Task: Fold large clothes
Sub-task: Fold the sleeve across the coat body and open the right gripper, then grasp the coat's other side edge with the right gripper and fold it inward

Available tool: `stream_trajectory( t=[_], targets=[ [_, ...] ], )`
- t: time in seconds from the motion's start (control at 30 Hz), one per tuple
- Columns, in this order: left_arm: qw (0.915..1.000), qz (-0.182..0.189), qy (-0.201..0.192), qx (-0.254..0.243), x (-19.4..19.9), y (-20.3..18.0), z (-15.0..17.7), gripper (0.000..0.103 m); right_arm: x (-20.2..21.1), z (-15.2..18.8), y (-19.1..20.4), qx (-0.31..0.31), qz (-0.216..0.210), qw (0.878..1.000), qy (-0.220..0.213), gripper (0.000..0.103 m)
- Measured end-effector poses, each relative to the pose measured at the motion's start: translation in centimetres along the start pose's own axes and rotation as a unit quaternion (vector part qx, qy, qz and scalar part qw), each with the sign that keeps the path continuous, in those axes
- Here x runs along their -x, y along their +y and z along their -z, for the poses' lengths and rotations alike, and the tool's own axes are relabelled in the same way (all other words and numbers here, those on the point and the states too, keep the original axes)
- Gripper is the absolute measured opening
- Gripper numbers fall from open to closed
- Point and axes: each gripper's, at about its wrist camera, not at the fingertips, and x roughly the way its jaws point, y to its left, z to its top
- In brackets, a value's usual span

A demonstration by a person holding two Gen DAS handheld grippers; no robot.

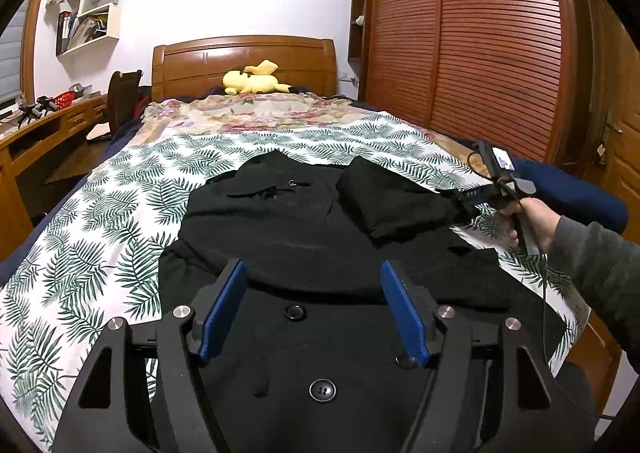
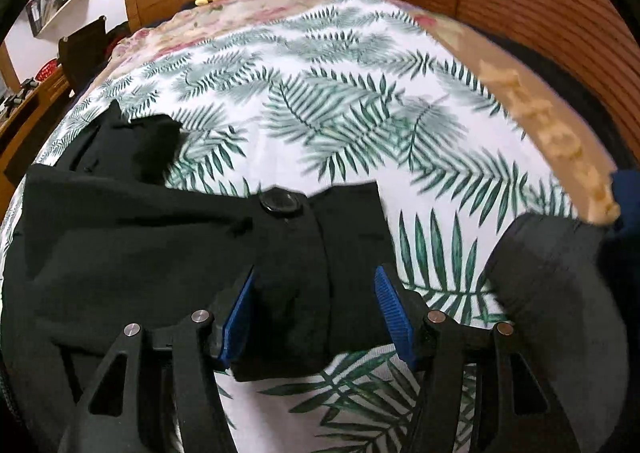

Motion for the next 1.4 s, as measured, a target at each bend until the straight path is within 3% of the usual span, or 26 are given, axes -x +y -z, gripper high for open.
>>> stream_trajectory(
  t=[0.07,0.17,0.23,0.37,0.53,0.57,0.67,0.77,0.97,1.13,1.33,1.4],
  targets=[
    [1.0,0.003,-0.002,0.005,0.0,0.1,-0.1,0.081,-0.8,0.1,0.5,0.005,-0.003,1.0,0.01,0.062],
    [0.9999,0.006,0.001,0.014,0.0,0.5,-0.1,0.081,-1.7,-0.1,1.0,0.024,0.013,1.0,0.014,0.067],
    [0.9999,0.003,0.001,0.017,0.0,0.6,-0.1,0.088,-2.3,-0.4,1.5,0.033,0.028,0.999,0.017,0.072],
    [0.9999,-0.001,0.0,0.013,0.1,0.6,-0.1,0.088,-3.9,-0.5,1.2,0.036,0.042,0.998,0.026,0.08],
    [0.9999,-0.005,-0.001,0.013,0.5,0.8,-0.1,0.088,-3.1,0.6,0.5,0.035,0.039,0.998,0.019,0.081],
    [0.9999,-0.005,-0.001,0.012,0.5,0.9,-0.1,0.088,-3.2,0.7,0.5,0.035,0.039,0.998,0.019,0.074],
    [0.9999,-0.008,-0.002,0.011,0.6,1.0,-0.1,0.088,-1.9,1.0,0.6,0.05,0.017,0.999,0.015,0.032],
    [0.9999,-0.01,-0.002,0.01,0.7,1.2,-0.2,0.088,0.1,1.3,2.1,0.077,-0.007,0.997,0.003,0.023],
    [0.9998,-0.008,-0.009,0.012,1.4,1.6,-0.1,0.088,7.3,1.2,6.7,0.123,-0.051,0.988,-0.08,0.022],
    [0.9997,-0.015,-0.014,0.017,2.0,2.5,0.1,0.088,14.7,2.2,12.5,0.179,-0.106,0.967,-0.146,0.022],
    [0.9991,-0.029,-0.019,0.025,2.6,3.8,0.5,0.088,20.1,5.2,18.4,0.227,-0.19,0.945,-0.142,0.024],
    [0.9989,-0.032,-0.019,0.028,2.9,4.3,0.8,0.088,21.5,6.6,19.9,0.246,-0.208,0.936,-0.144,0.03]
  ],
)
